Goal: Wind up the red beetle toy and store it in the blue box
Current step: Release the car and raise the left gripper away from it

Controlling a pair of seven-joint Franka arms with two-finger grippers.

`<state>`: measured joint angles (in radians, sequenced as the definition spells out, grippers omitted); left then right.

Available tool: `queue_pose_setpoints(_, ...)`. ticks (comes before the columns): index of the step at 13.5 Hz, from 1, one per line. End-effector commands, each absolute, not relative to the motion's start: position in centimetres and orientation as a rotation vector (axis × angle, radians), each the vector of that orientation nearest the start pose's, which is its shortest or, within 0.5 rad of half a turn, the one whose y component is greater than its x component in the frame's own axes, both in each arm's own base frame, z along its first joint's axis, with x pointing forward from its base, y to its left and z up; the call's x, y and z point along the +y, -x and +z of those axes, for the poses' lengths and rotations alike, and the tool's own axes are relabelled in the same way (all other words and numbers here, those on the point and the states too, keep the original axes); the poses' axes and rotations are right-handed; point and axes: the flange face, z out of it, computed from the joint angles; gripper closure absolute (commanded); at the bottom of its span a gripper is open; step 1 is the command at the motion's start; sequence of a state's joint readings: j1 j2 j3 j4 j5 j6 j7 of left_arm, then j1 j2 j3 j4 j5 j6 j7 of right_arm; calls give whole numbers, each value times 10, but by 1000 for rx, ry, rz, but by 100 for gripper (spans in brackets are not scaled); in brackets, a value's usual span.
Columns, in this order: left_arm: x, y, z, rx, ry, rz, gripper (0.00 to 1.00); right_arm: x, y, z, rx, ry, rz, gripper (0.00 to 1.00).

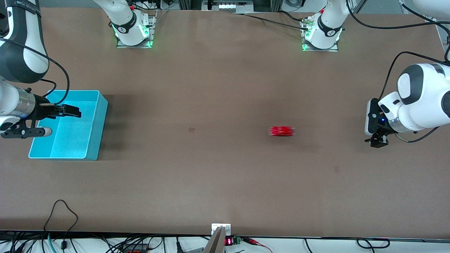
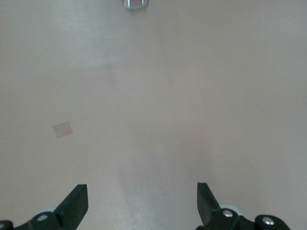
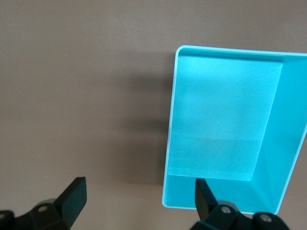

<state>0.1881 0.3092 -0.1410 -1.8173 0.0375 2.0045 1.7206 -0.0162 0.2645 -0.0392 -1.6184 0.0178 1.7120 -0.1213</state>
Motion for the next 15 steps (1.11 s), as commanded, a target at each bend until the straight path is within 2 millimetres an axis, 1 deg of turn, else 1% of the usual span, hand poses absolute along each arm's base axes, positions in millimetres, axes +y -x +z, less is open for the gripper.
queue_pose_setpoints(1,20,-617,373,2108,2452,72,0,-29,-616,463,-84,3094,243,0)
queue_pose_setpoints(3,18,-620,374,1684,2770,43,0,-28,-616,464,-86,3093,238,0)
queue_pose_setpoints(4,20,-624,378,1406,2922,-28,0,-28,-616,463,-86,3093,240,0)
queue_pose_setpoints(5,23,-629,388,1131,3030,-106,0,-28,-616,464,-86,3093,238,0)
queue_pose_setpoints(6,28,-630,401,866,3103,-163,0,-28,-616,463,-86,3093,240,0)
queue_pose_setpoints(7,31,-631,410,623,3155,-178,0,-28,-616,463,-86,3093,240,0)
queue_pose_setpoints(8,34,-635,427,420,3185,-217,0,-30,-616,463,-81,3093,240,0)
queue_pose_setpoints(9,36,-639,441,276,3198,-245,0,-30,-616,463,-81,3093,240,0)
queue_pose_setpoints(10,50,-638,446,178,3203,-232,0,-30,-616,463,-81,3093,243,0)
queue_pose_setpoints(11,69,-633,450,113,3205,-210,0,-31,-616,464,-78,3093,240,0)
queue_pose_setpoints(12,68,-636,473,97,3192,-252,0,-31,-616,463,-78,3093,240,0)
queue_pose_setpoints(13,70,-636,489,52,3196,-219,0,-28,-616,463,-85,3093,240,0)
queue_pose_setpoints(15,66,-632,518,-172,3207,-125,0,-28,-616,462,-85,3092,245,0)
